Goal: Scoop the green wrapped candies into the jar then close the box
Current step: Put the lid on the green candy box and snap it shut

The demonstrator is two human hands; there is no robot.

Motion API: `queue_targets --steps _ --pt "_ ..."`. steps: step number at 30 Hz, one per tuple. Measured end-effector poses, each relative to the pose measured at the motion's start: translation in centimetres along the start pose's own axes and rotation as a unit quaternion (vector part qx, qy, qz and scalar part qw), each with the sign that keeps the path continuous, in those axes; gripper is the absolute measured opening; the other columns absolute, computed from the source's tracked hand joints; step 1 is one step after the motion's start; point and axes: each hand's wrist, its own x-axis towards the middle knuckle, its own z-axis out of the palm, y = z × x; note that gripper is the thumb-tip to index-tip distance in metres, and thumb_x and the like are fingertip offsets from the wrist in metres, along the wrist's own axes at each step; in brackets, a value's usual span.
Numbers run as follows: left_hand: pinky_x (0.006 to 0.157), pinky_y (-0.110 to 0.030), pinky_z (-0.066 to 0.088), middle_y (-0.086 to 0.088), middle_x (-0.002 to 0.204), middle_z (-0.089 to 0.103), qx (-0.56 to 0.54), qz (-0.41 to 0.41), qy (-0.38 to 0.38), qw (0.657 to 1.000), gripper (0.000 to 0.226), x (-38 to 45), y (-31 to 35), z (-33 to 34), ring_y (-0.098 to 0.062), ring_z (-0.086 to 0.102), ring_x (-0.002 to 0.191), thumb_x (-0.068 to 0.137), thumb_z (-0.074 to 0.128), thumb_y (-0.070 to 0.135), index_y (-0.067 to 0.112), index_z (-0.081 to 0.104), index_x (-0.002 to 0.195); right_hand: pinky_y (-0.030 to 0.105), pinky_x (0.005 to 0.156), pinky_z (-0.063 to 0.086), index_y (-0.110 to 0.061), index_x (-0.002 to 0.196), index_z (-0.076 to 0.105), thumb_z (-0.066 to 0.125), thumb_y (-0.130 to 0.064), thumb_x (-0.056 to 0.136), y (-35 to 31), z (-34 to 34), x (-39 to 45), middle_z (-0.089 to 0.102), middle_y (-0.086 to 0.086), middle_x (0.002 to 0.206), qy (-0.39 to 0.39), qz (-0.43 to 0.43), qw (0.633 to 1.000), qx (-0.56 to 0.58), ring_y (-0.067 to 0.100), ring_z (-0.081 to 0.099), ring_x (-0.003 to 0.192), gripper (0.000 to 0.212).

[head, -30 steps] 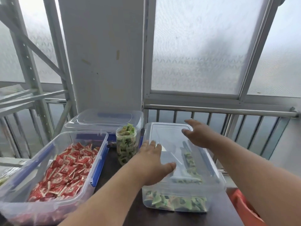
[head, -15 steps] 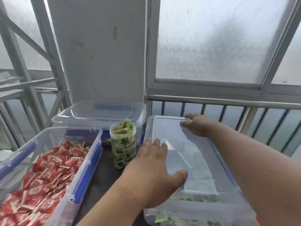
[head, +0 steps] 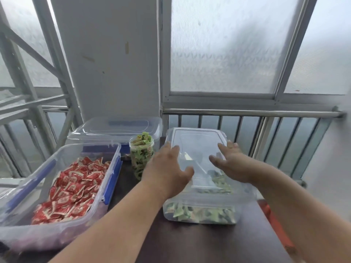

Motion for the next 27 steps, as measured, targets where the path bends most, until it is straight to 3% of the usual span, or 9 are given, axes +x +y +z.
queue_targets --steps 2,5,9,13,15,18,22,27 --pt "0.132 -0.047 0.020 -0.001 0.179 0.018 -0.001 0.018 0.028 0.999 0.087 -1.8 0.0 0.2 -0.020 0.016 0.164 0.098 0.039 0.070 0.024 0.023 0.170 0.044 0.128 0.002 -0.020 0.167 0.010 0.036 -0.053 0.108 1.2 1.3 -5.3 -0.001 0.004 0.174 0.032 -0.007 0.996 0.077 0.024 -0.009 0.160 0.072" --pt "0.134 -0.048 0.009 0.000 0.181 0.007 0.041 0.044 -0.081 0.995 0.098 -4.1 -0.6 0.1 -0.017 0.003 0.166 0.099 0.032 0.081 0.018 0.013 0.172 0.034 0.128 0.004 -0.030 0.166 0.016 0.034 -0.071 0.100 3.8 4.2 -10.4 0.008 -0.015 0.172 0.082 -0.044 0.981 0.173 0.005 -0.001 0.158 0.080" --pt "0.130 -0.034 0.004 -0.003 0.180 0.012 -0.014 0.046 -0.110 0.993 0.098 -4.0 -0.5 -1.1 -0.019 0.007 0.166 0.099 0.046 0.075 0.014 0.022 0.171 0.039 0.130 0.015 -0.032 0.163 0.030 0.042 -0.071 0.096 4.2 6.0 -10.6 0.024 -0.016 0.169 0.139 -0.055 0.952 0.268 0.001 0.019 0.154 0.078" --pt "0.128 -0.030 0.017 0.005 0.175 0.030 -0.215 0.045 0.001 0.976 0.088 -6.5 -2.2 0.5 -0.008 0.022 0.160 0.085 0.077 0.067 0.023 0.054 0.157 0.039 0.126 0.027 -0.037 0.158 0.038 0.065 -0.061 0.089 4.0 8.3 -11.2 0.033 -0.013 0.166 0.155 -0.104 0.871 0.455 0.003 0.032 0.151 0.077" --pt "0.130 -0.042 0.025 0.006 0.173 0.033 -0.288 0.028 0.066 0.955 0.090 -8.2 -3.5 2.6 -0.010 0.026 0.160 0.074 0.085 0.073 0.036 0.057 0.152 0.028 0.114 0.043 -0.046 0.153 0.039 0.077 -0.047 0.088 4.2 9.9 -12.0 0.044 -0.004 0.161 0.153 -0.128 0.845 0.496 0.005 0.051 0.140 0.075" --pt "0.115 -0.057 0.048 0.005 0.153 0.058 -0.340 -0.010 0.113 0.934 0.088 -8.8 -3.9 5.0 -0.033 0.057 0.138 0.071 0.082 0.079 0.048 0.054 0.148 0.014 0.093 0.052 -0.041 0.151 0.039 0.075 -0.031 0.089 4.6 10.6 -11.9 0.054 0.003 0.151 0.176 -0.129 0.837 0.502 0.003 0.067 0.120 0.072" --pt "0.114 -0.047 0.052 0.010 0.143 0.067 -0.366 0.005 0.127 0.922 0.087 -8.7 -4.1 5.7 -0.012 0.064 0.132 0.072 0.083 0.077 0.047 0.053 0.148 0.017 0.089 0.055 -0.045 0.149 0.041 0.075 -0.037 0.088 4.9 10.9 -11.4 0.055 0.001 0.150 0.190 -0.133 0.835 0.499 0.011 0.070 0.117 0.070" --pt "0.115 -0.042 0.051 0.013 0.142 0.066 -0.361 -0.002 0.131 0.923 0.094 -8.7 -4.0 5.9 -0.005 0.062 0.132 0.069 0.081 0.082 0.043 0.052 0.150 0.018 0.087 0.055 -0.046 0.148 0.043 0.073 -0.050 0.086 4.8 11.3 -11.3 0.057 0.001 0.148 0.203 -0.116 0.835 0.498 0.019 0.072 0.113 0.069"
